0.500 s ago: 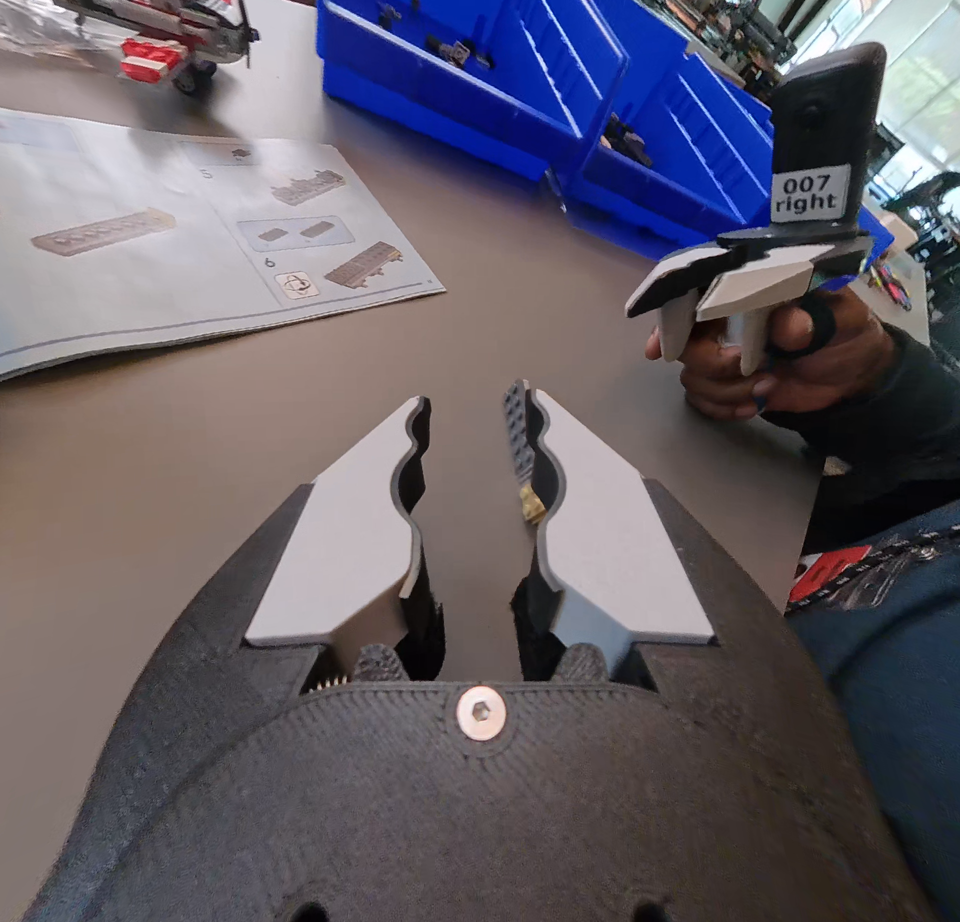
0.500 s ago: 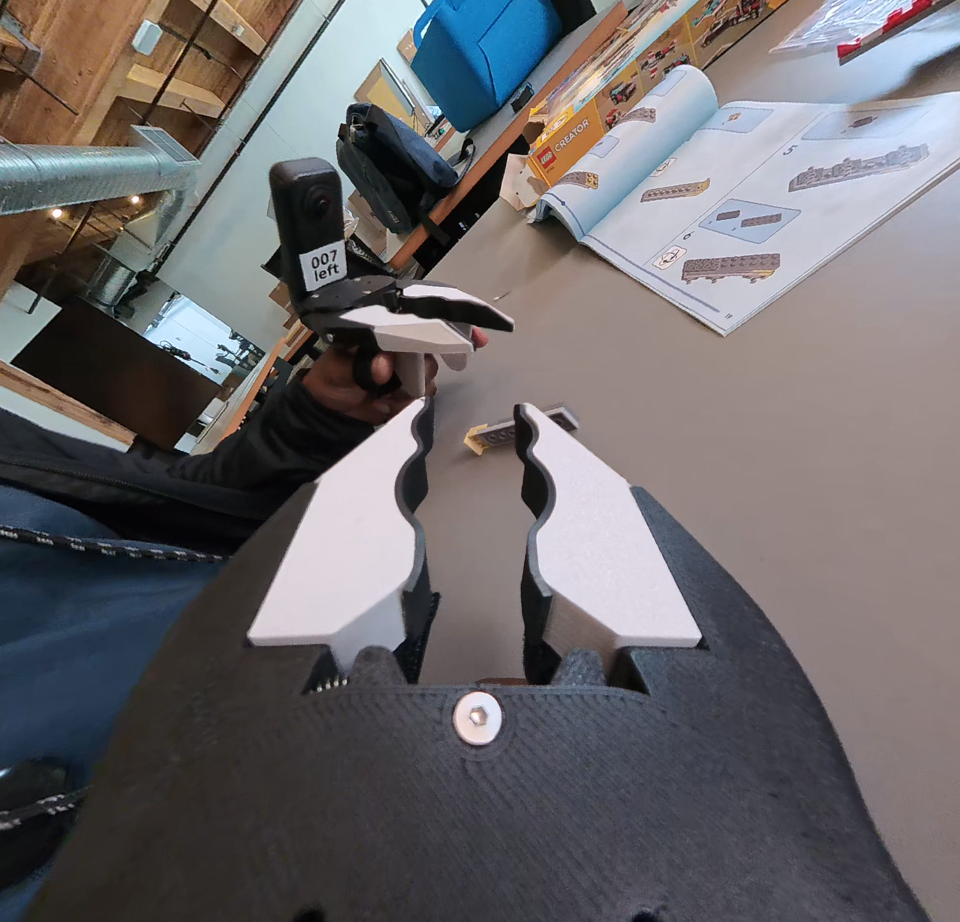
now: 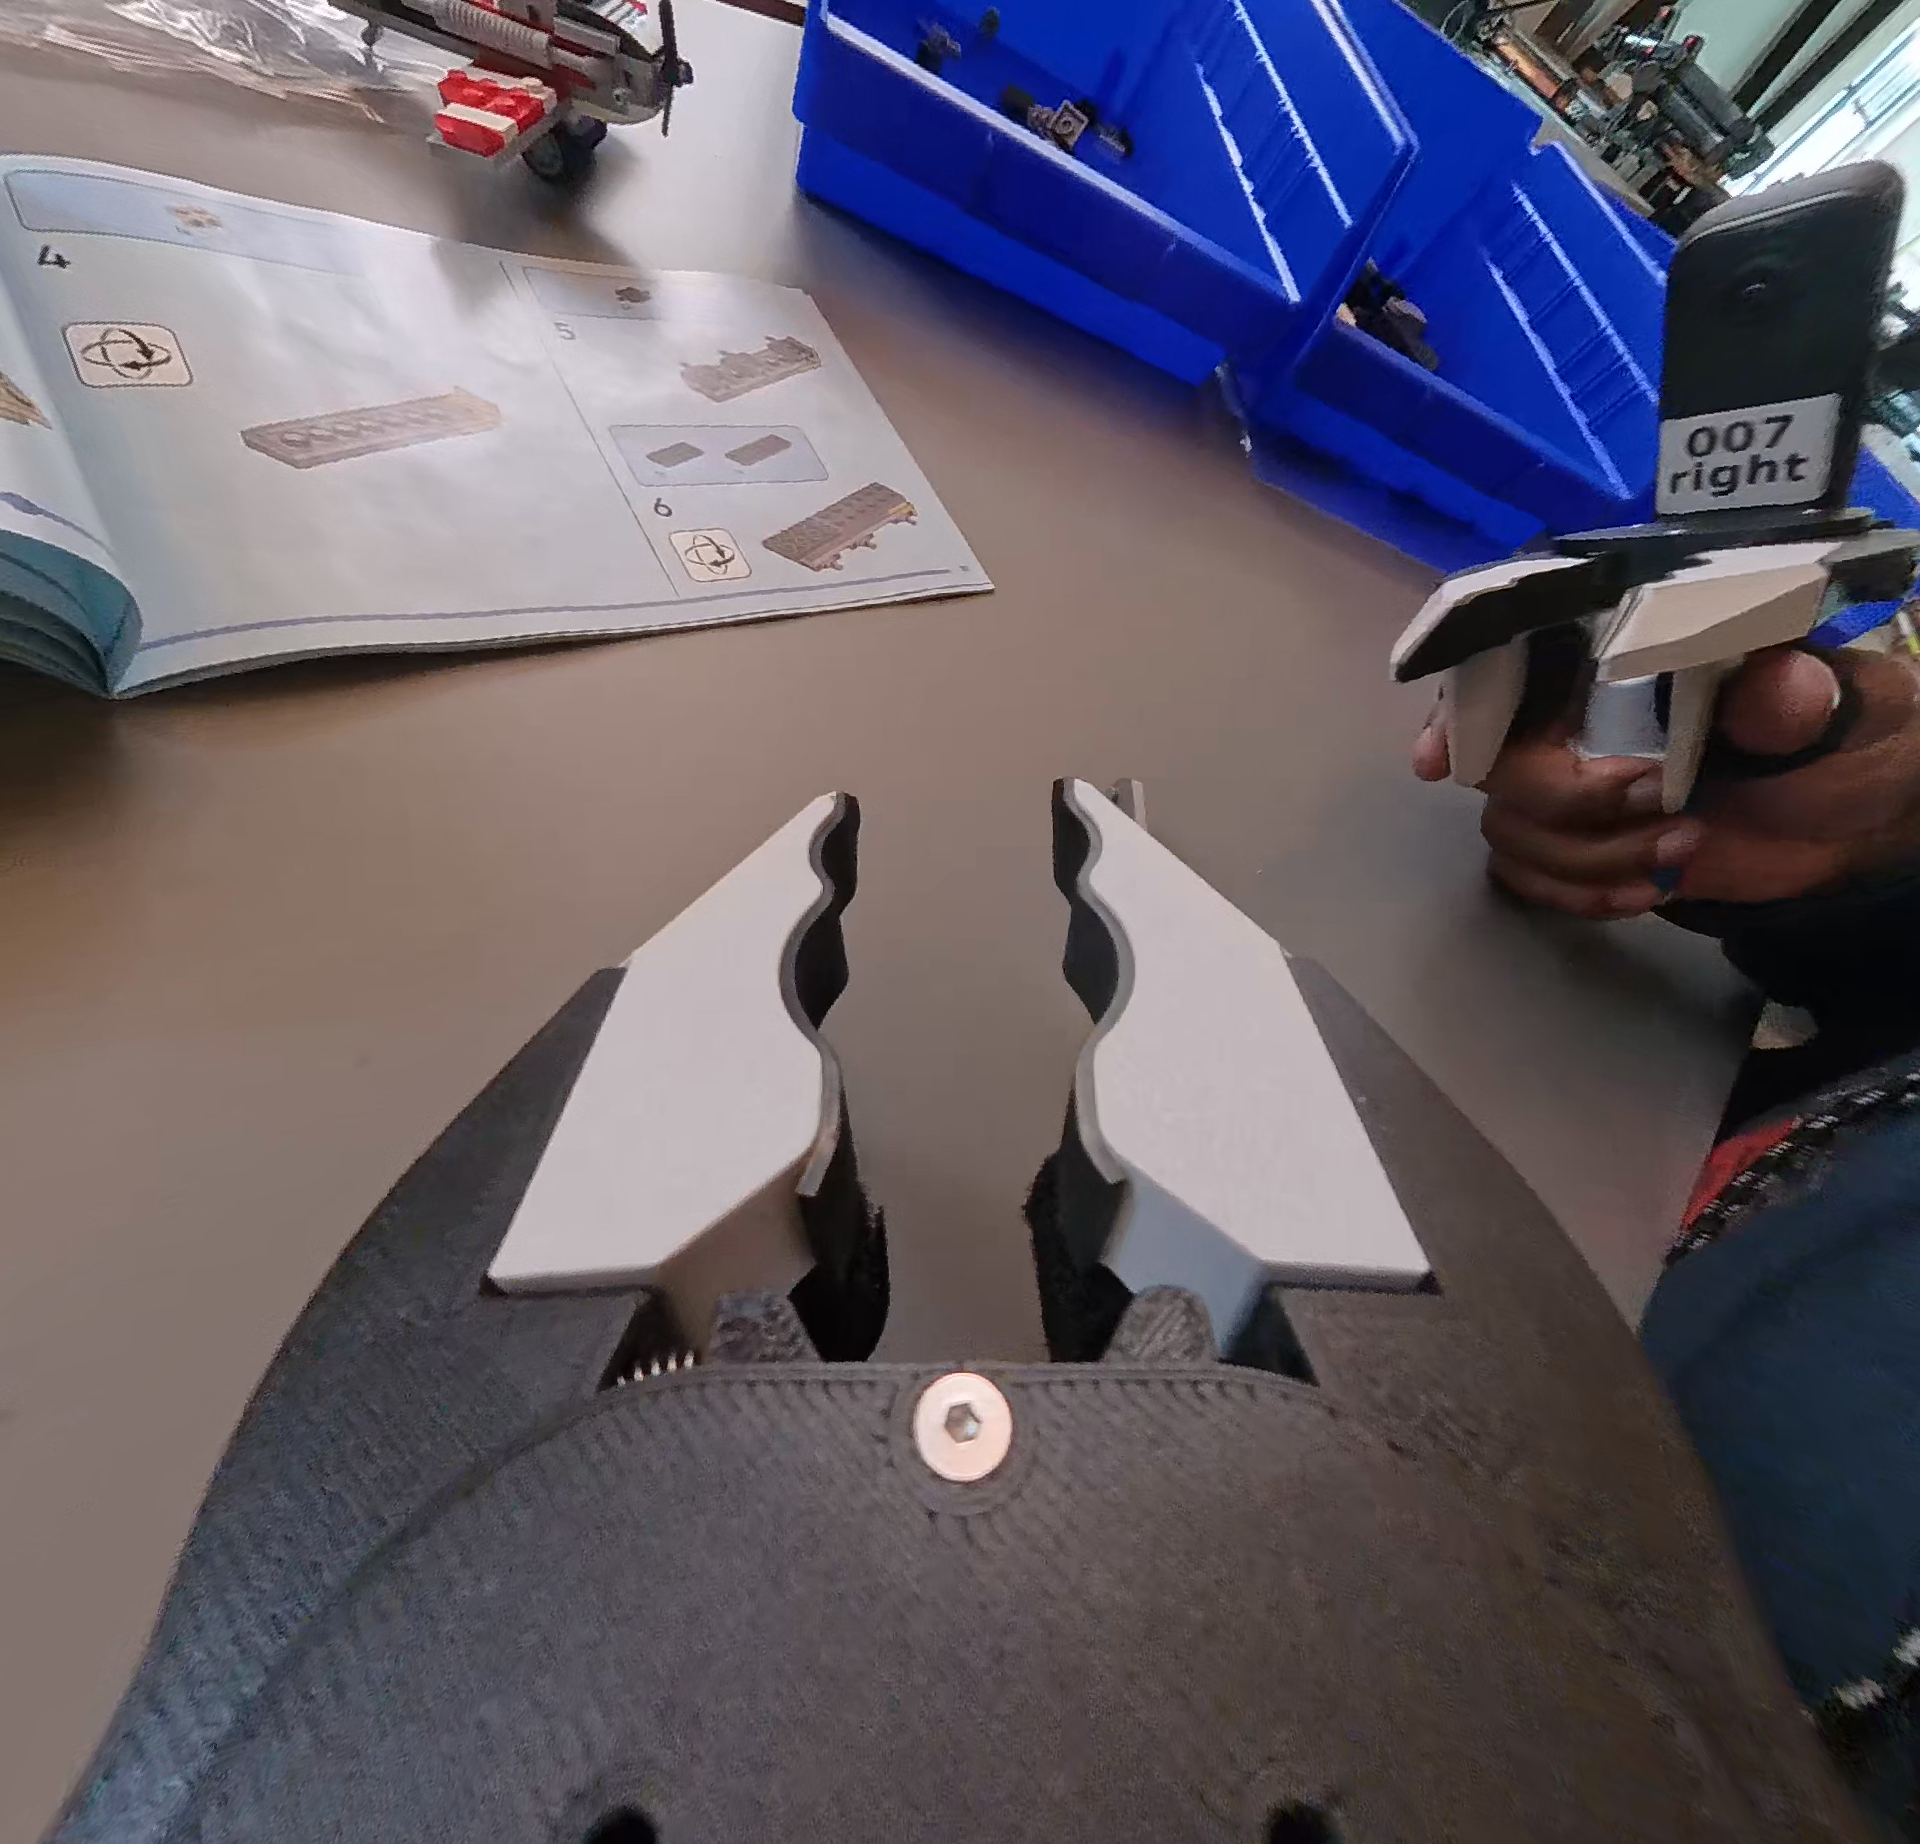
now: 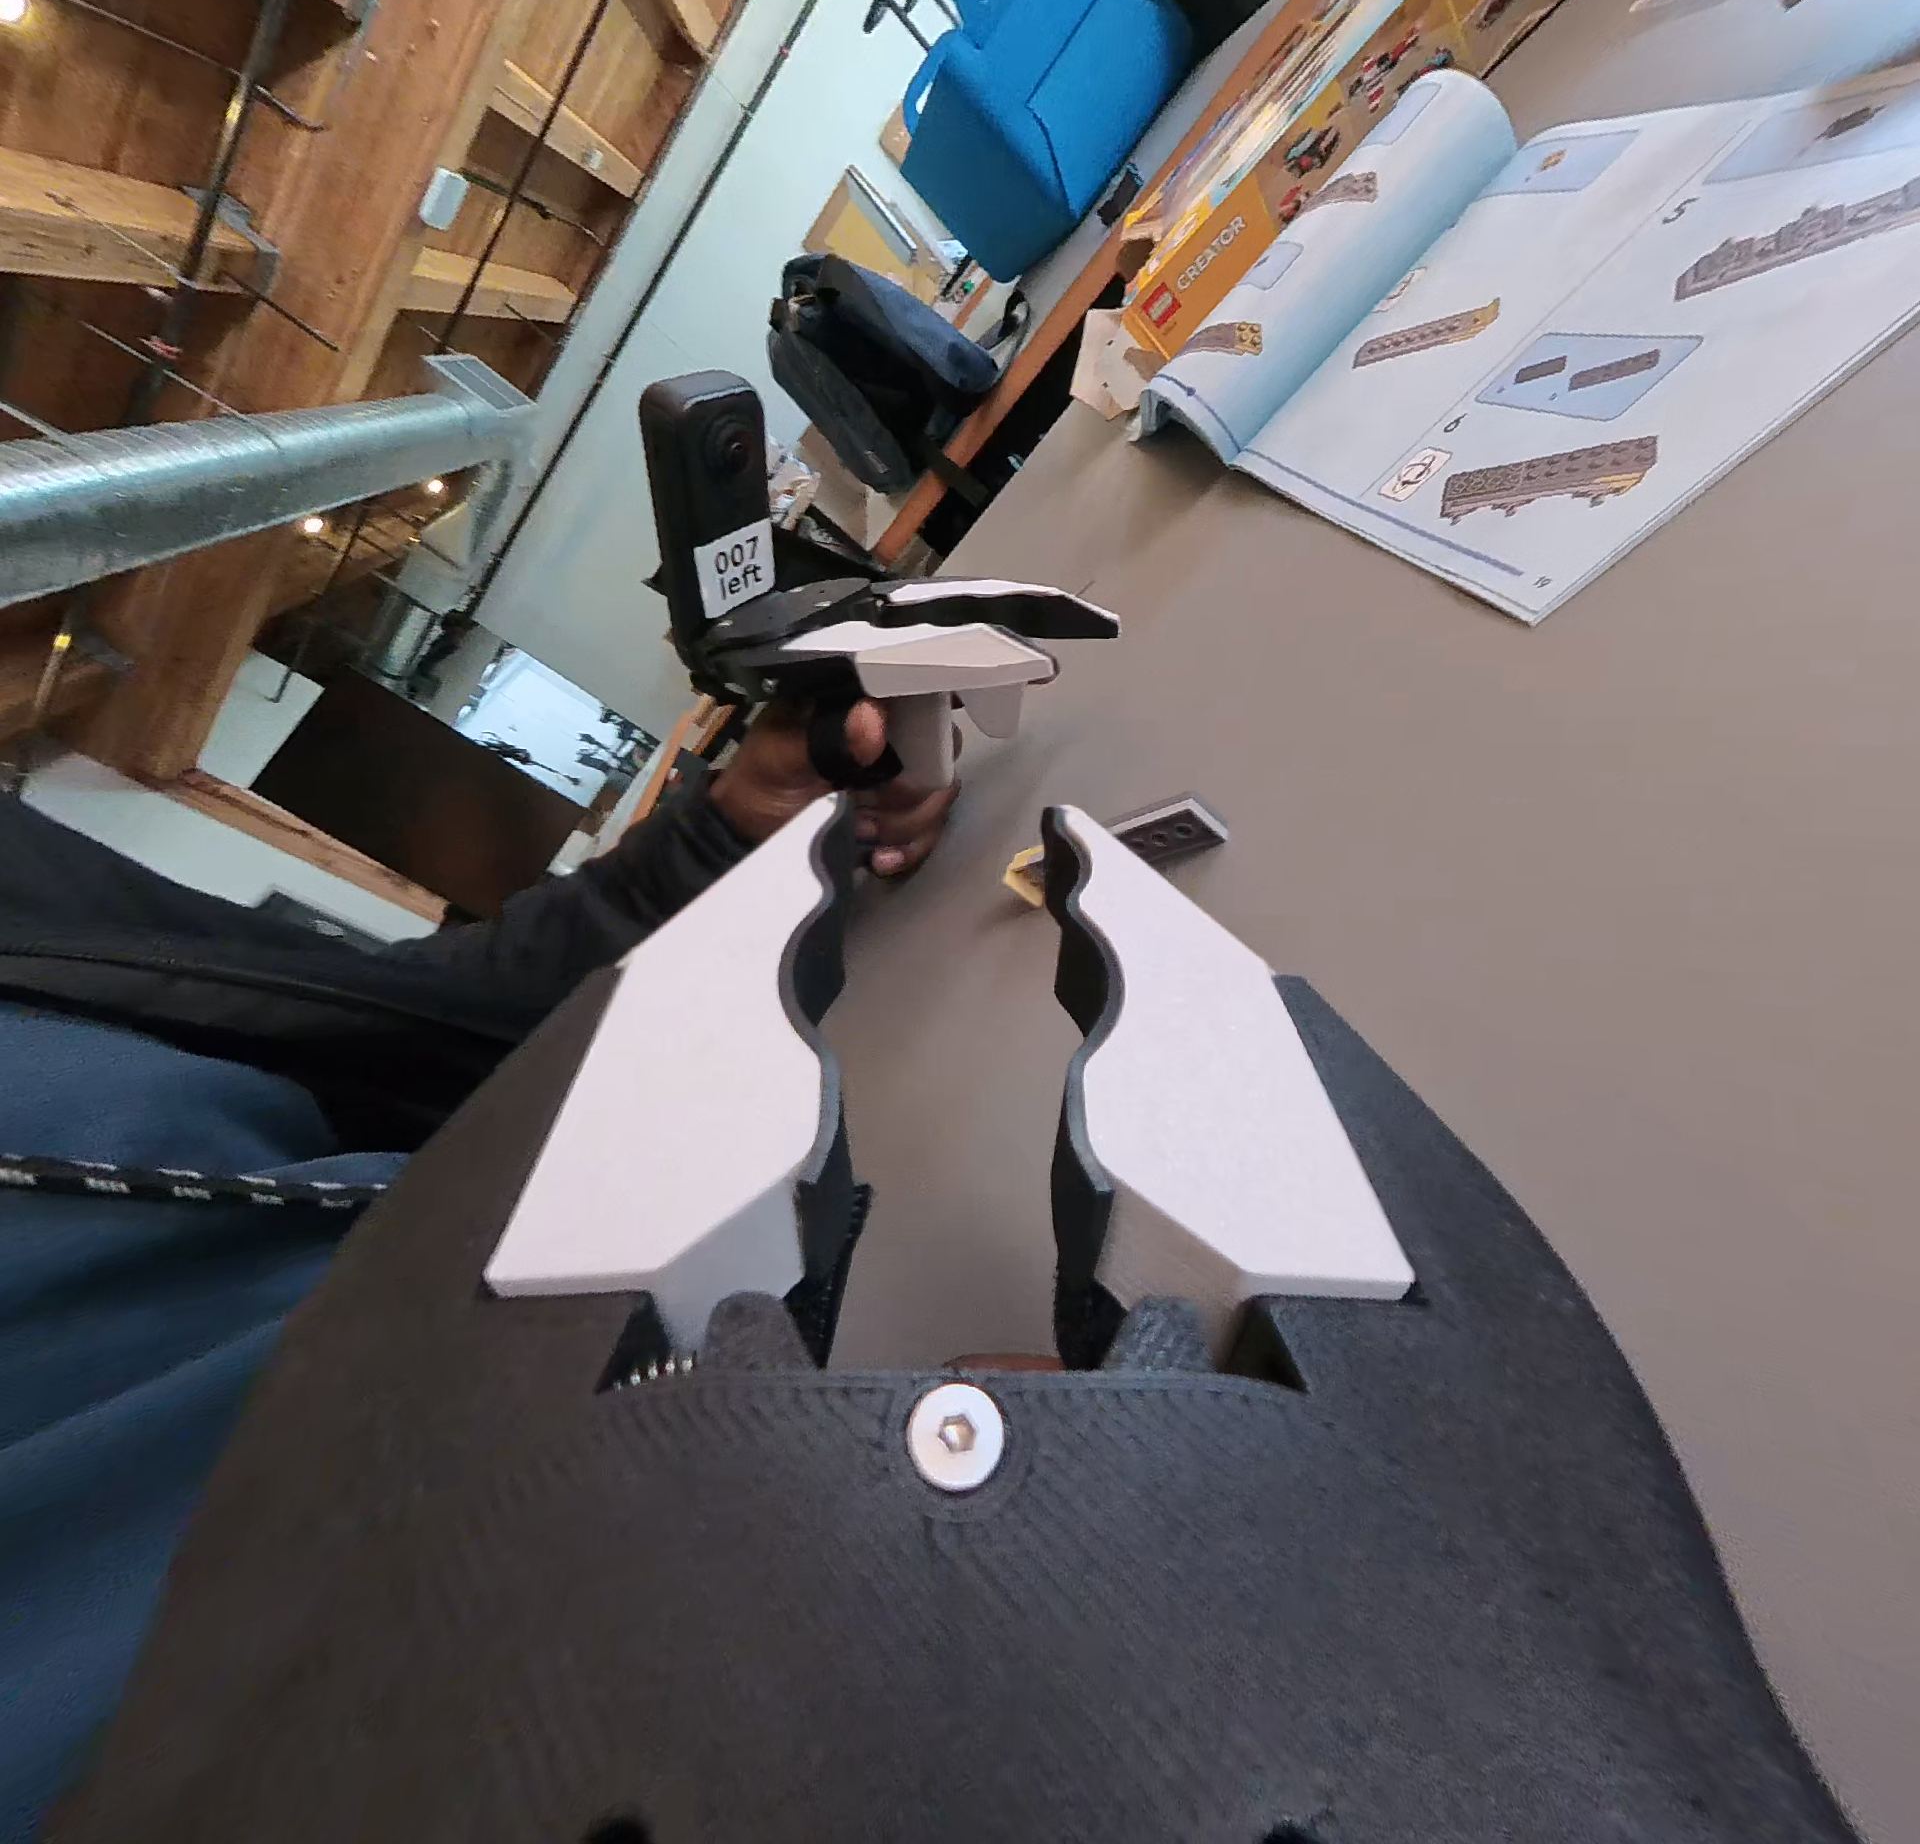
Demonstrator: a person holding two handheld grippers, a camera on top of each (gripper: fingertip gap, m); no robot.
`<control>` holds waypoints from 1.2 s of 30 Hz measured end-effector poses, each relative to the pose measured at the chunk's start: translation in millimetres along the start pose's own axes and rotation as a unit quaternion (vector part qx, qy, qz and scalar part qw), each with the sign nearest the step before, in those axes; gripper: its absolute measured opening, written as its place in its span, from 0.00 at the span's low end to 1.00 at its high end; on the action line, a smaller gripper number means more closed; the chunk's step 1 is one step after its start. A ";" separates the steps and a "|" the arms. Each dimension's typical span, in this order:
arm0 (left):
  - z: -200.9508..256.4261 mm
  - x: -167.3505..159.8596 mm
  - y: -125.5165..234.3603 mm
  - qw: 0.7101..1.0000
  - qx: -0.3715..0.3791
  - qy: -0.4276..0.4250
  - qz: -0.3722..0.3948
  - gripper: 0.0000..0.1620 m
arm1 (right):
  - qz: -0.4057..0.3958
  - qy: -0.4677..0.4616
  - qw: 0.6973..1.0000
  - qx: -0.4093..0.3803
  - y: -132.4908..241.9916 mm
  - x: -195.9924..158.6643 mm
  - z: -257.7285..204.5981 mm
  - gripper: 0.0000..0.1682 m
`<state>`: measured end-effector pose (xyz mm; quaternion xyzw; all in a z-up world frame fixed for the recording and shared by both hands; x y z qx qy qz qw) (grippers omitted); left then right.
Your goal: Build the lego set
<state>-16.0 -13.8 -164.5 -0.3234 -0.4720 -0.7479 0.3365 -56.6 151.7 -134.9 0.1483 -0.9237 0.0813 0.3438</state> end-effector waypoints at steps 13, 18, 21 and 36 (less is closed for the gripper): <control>3.2 -2.8 -2.3 0.999 -0.036 0.008 -0.019 0.23 | -0.011 -0.013 0.998 0.065 15.0 -1.7 -15.1 0.25; 1.2 -1.9 -2.2 0.999 -0.040 0.021 -0.018 0.23 | -0.023 -0.022 0.996 0.081 15.9 -4.0 -18.4 0.26; 0.0 -0.9 -1.7 0.999 -0.033 0.022 -0.012 0.23 | -0.036 -0.018 0.995 0.093 13.9 -7.2 -23.5 0.27; -0.4 -1.4 -2.4 0.999 -0.025 0.021 -0.013 0.23 | -0.045 -0.016 0.996 0.082 15.3 -9.1 -20.7 0.27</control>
Point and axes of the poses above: each gripper's, where its closed fingertips meet, y back along the fingers, x out of its top, z = x × y across the jaws, the point moved 4 cm from there along y, back along the fingers, and after that the axes turned 9 degrees about x, right-handed, at the moved point
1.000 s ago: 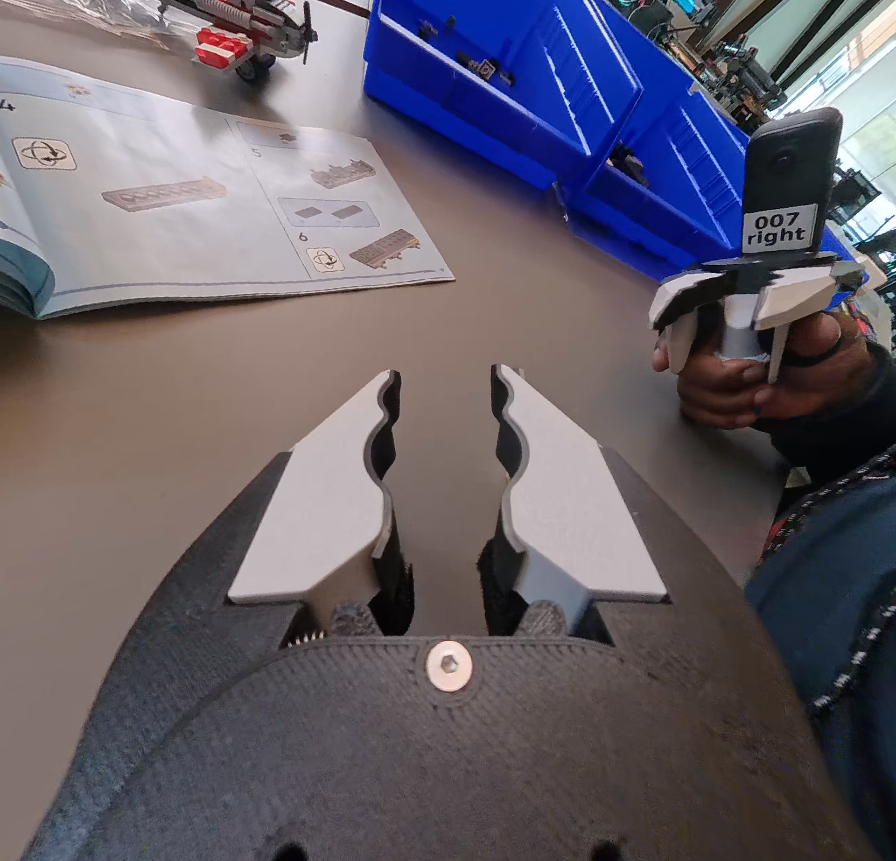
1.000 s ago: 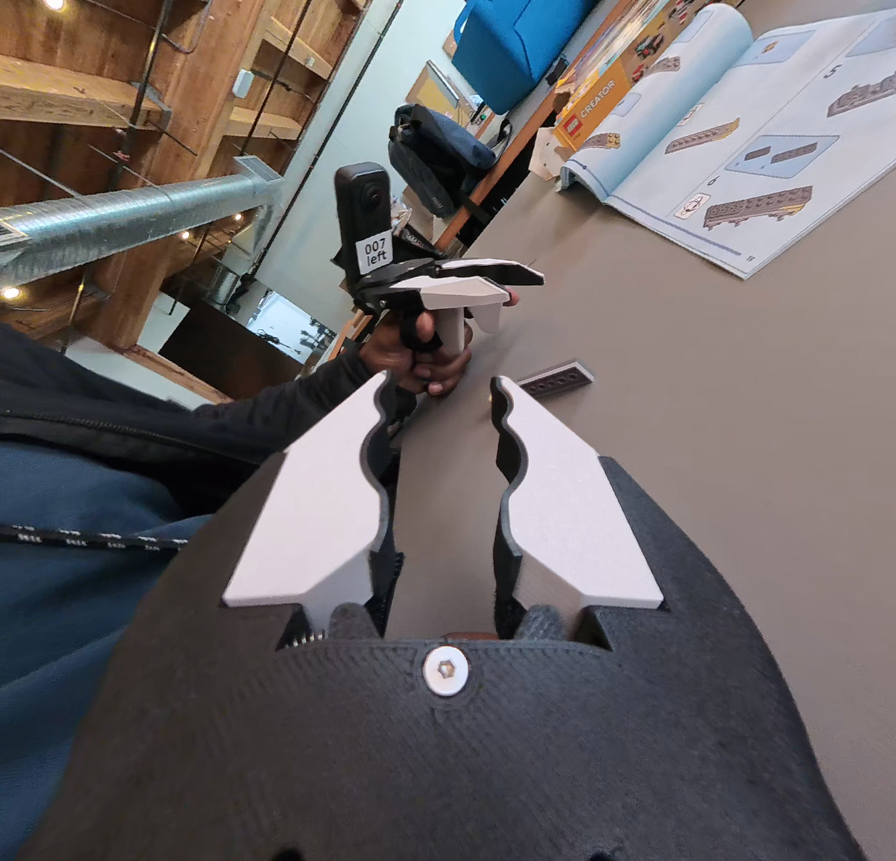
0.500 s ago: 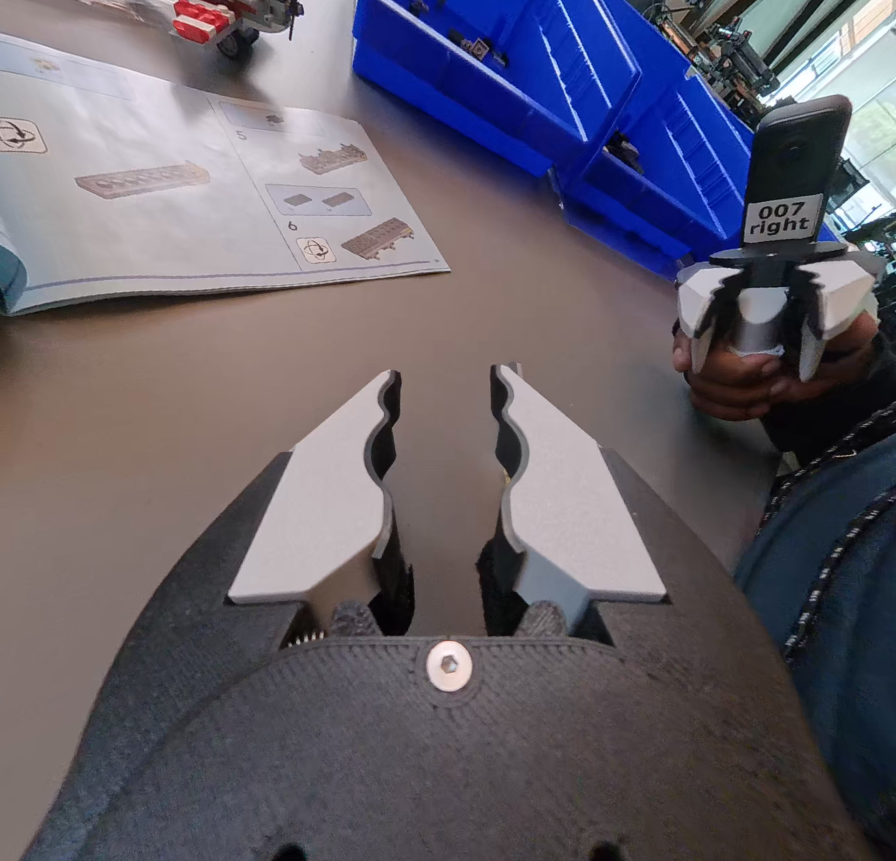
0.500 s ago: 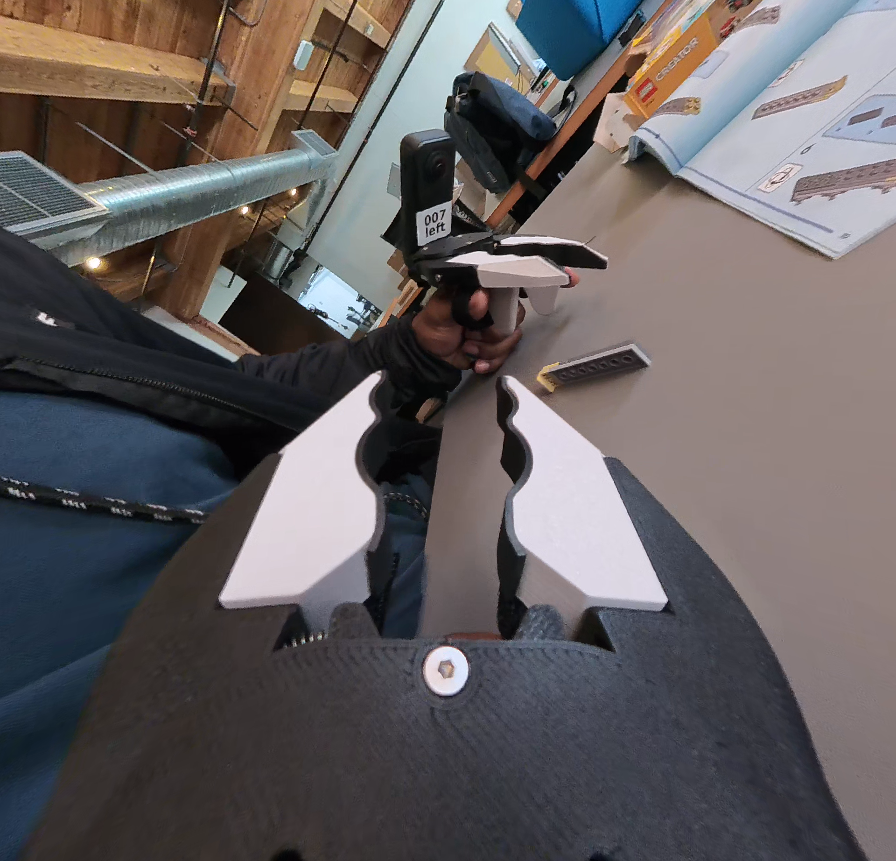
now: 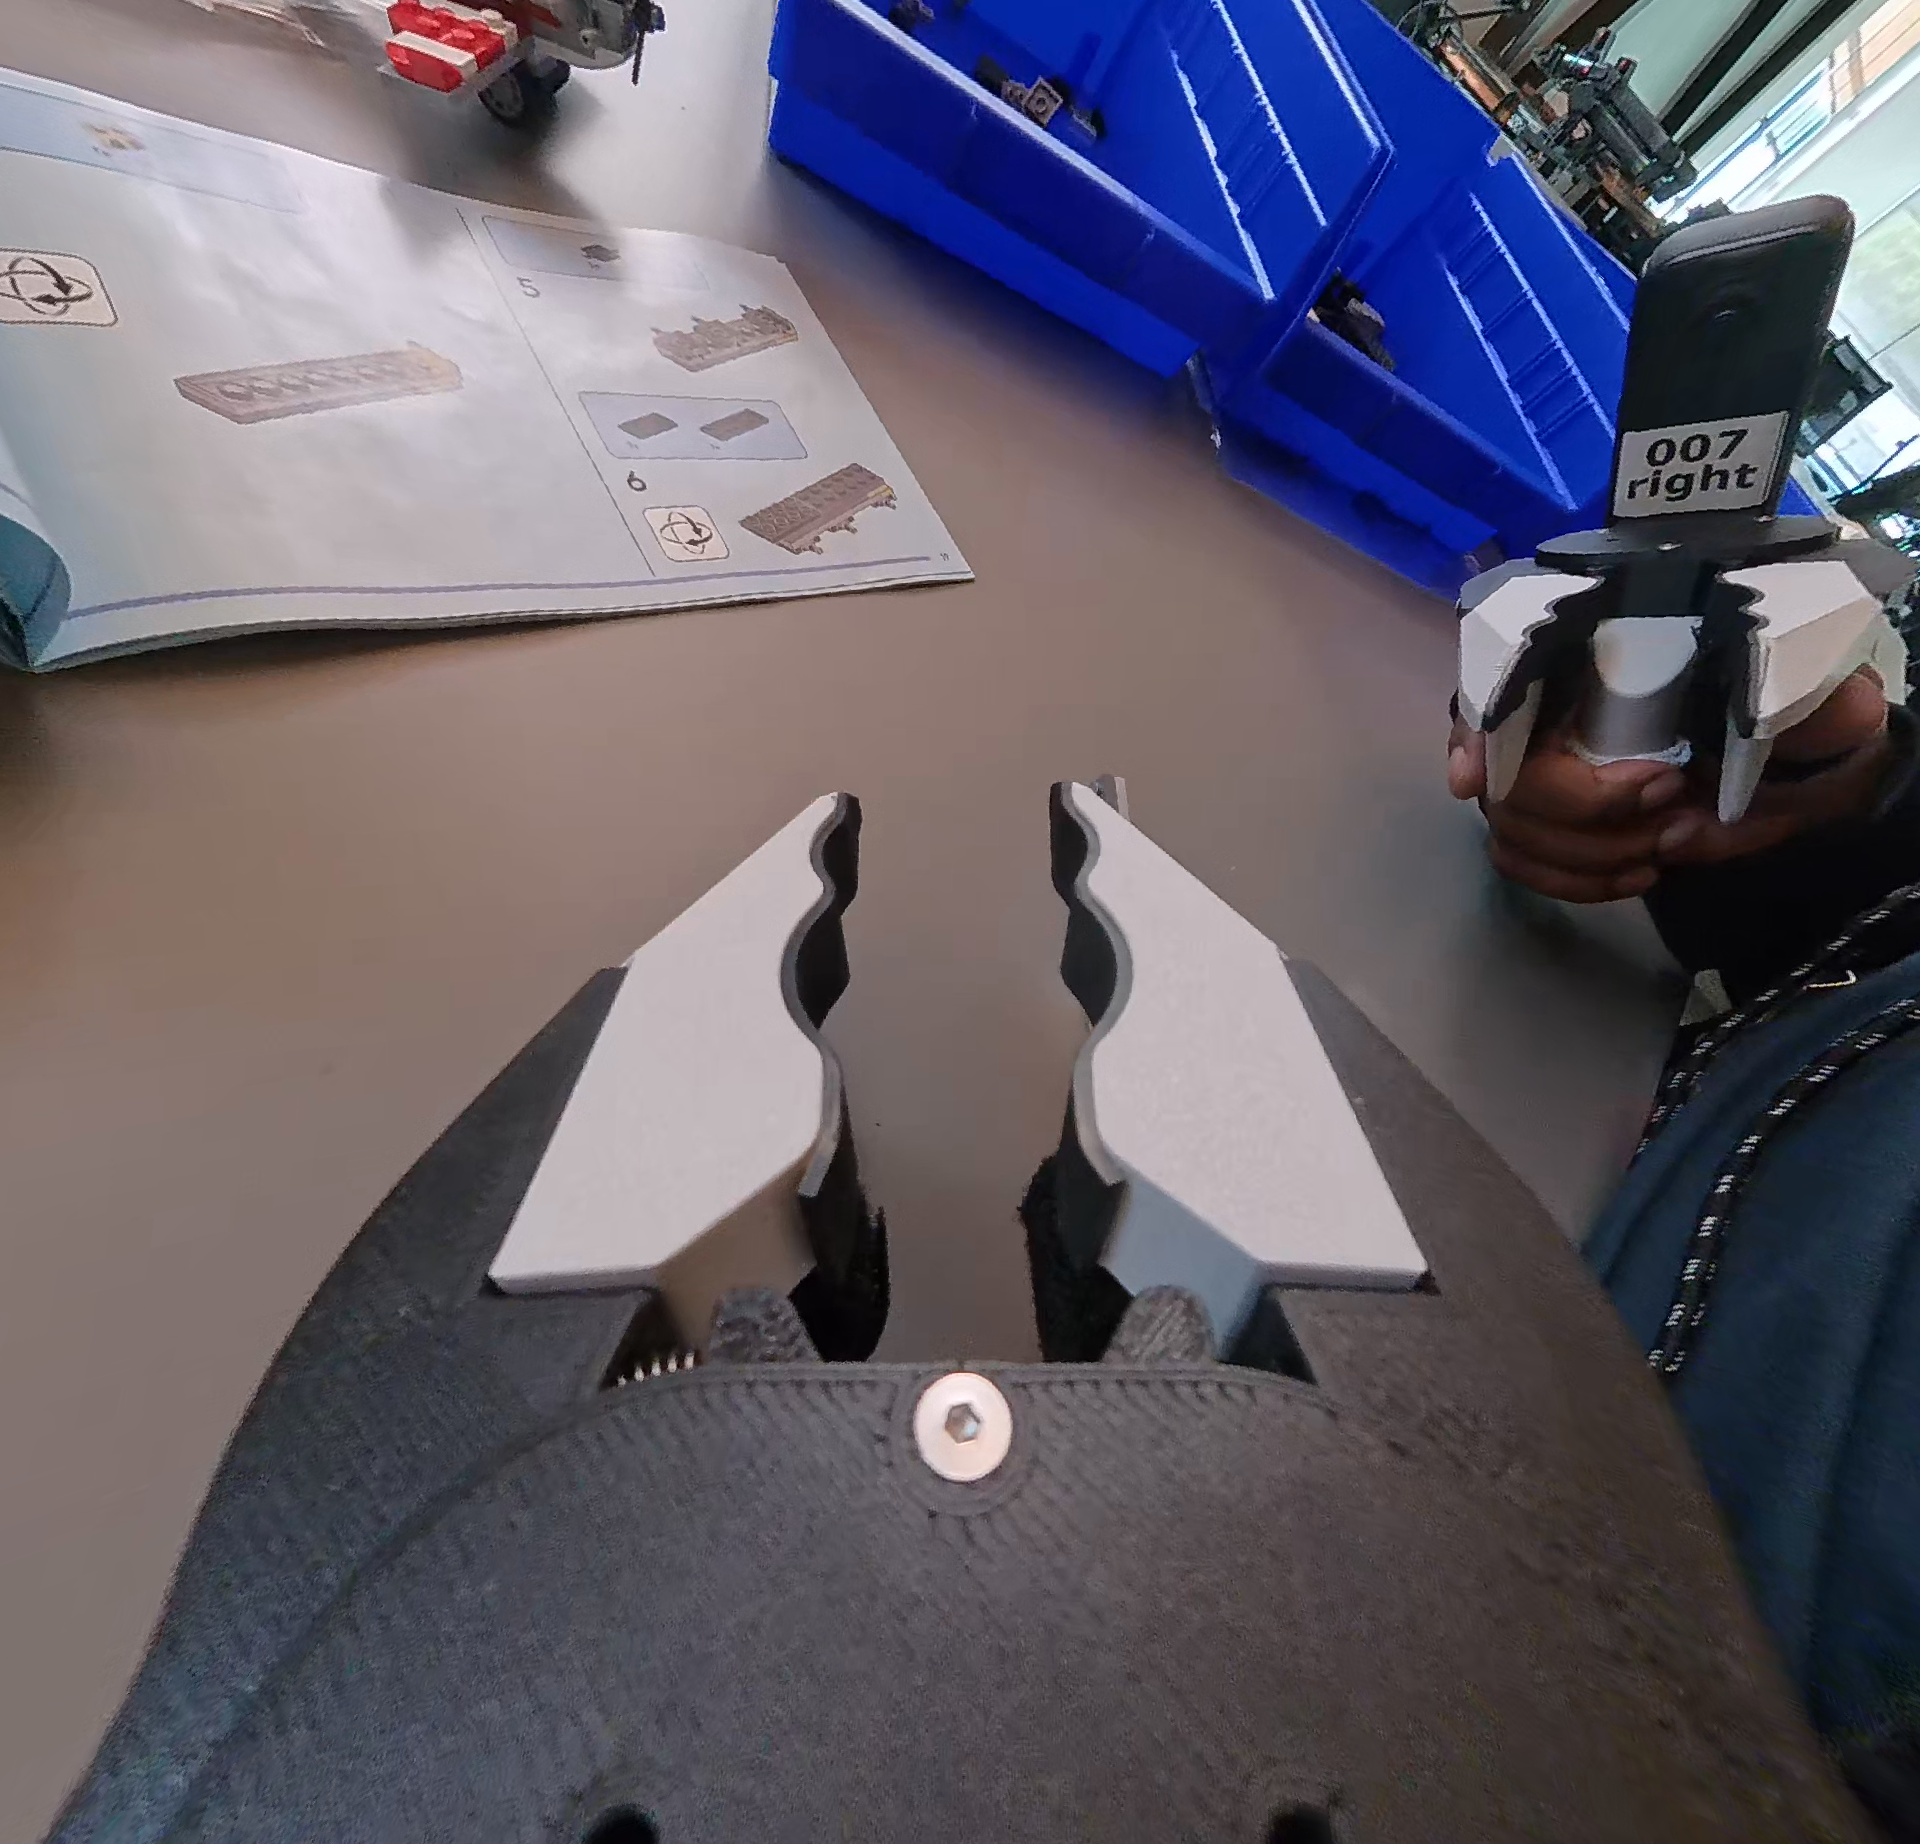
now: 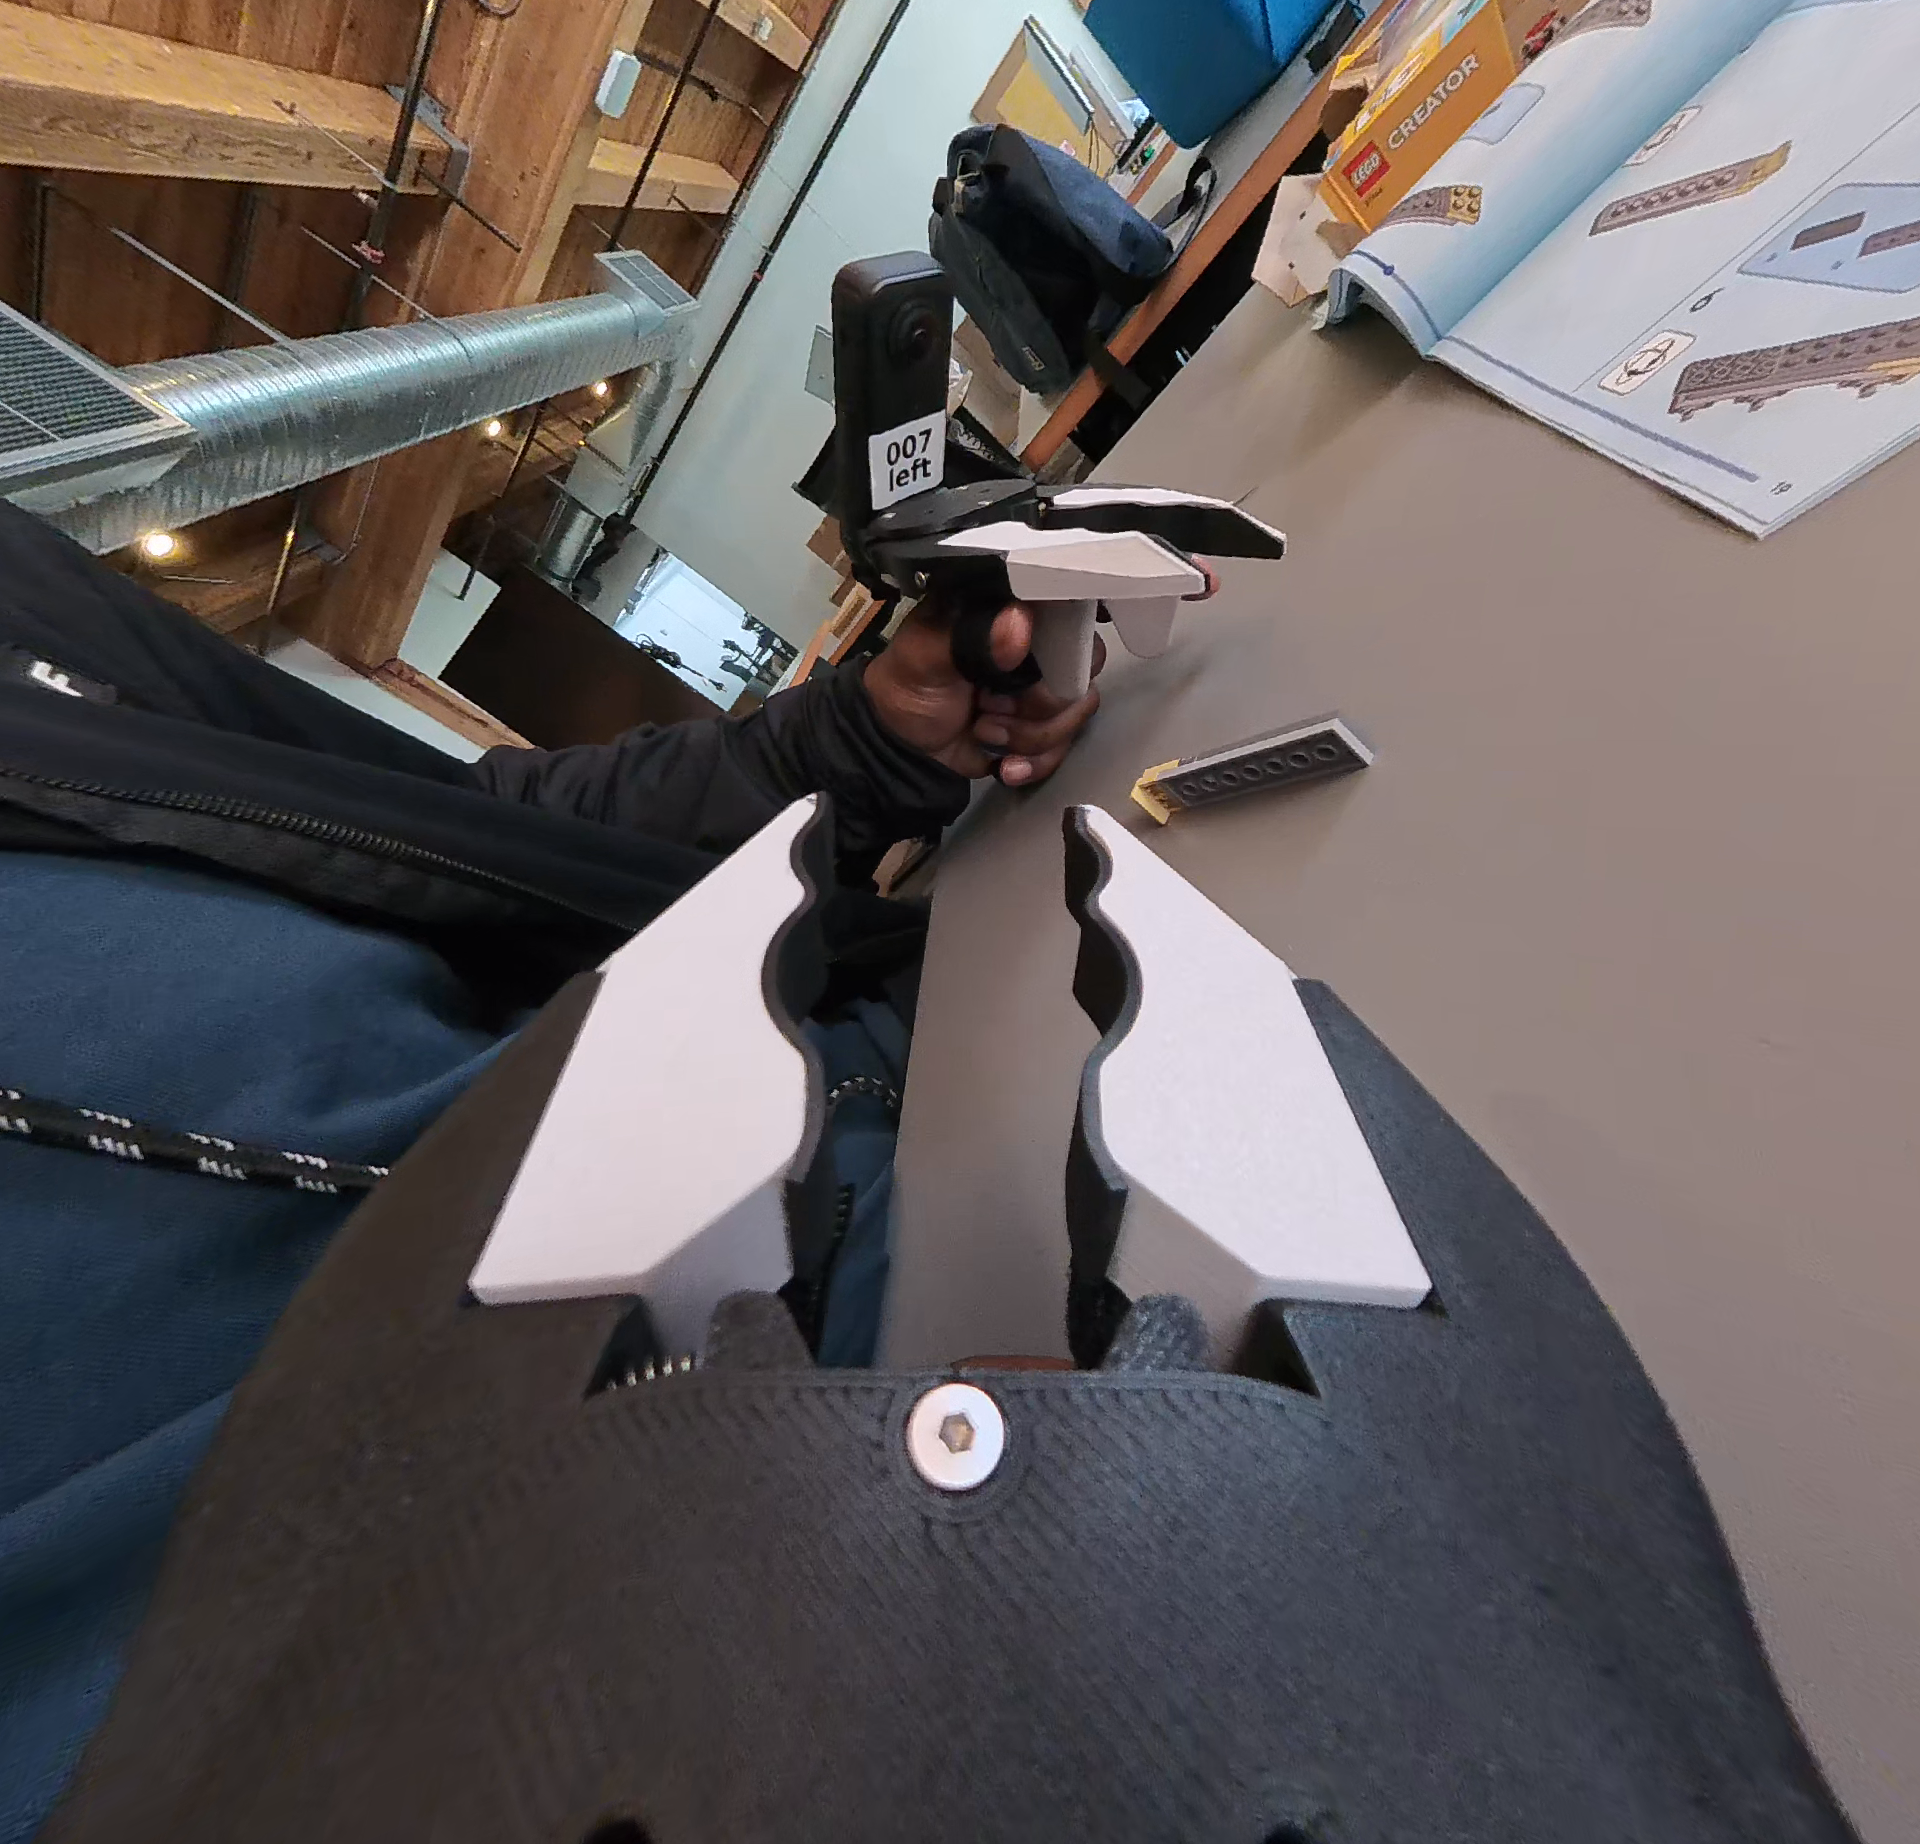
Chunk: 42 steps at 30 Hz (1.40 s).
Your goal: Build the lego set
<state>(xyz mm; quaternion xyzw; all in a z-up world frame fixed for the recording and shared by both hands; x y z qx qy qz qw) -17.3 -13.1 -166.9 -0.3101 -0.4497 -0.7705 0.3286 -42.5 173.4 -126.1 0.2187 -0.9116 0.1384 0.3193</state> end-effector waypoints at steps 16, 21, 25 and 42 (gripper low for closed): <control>0.6 -0.8 -0.5 1.000 0.003 -0.005 -0.002 0.23 | -0.005 -0.007 1.000 -0.009 -3.7 -4.2 4.1 0.27; 3.1 -2.9 -2.4 1.000 -0.013 -0.005 -0.017 0.23 | -0.001 -0.002 1.000 -0.026 -2.5 -5.9 7.3 0.27; 5.9 -3.3 -1.5 1.000 -0.016 -0.017 -0.014 0.23 | -0.008 0.028 0.998 -0.057 -3.5 -10.7 7.3 0.25; 11.5 -1.4 8.4 0.999 -0.003 -0.032 0.024 0.22 | 0.013 0.143 0.979 -0.145 -8.8 -29.0 -13.9 0.25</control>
Point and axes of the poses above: each gripper's, where its closed fingertips meet, y back along the fingers, x out of its top, z = x × y across the jaws, the point moved 4 cm from there along y, back along the fingers, and after that the axes turned 9 degrees about x, right-handed, at the moved point
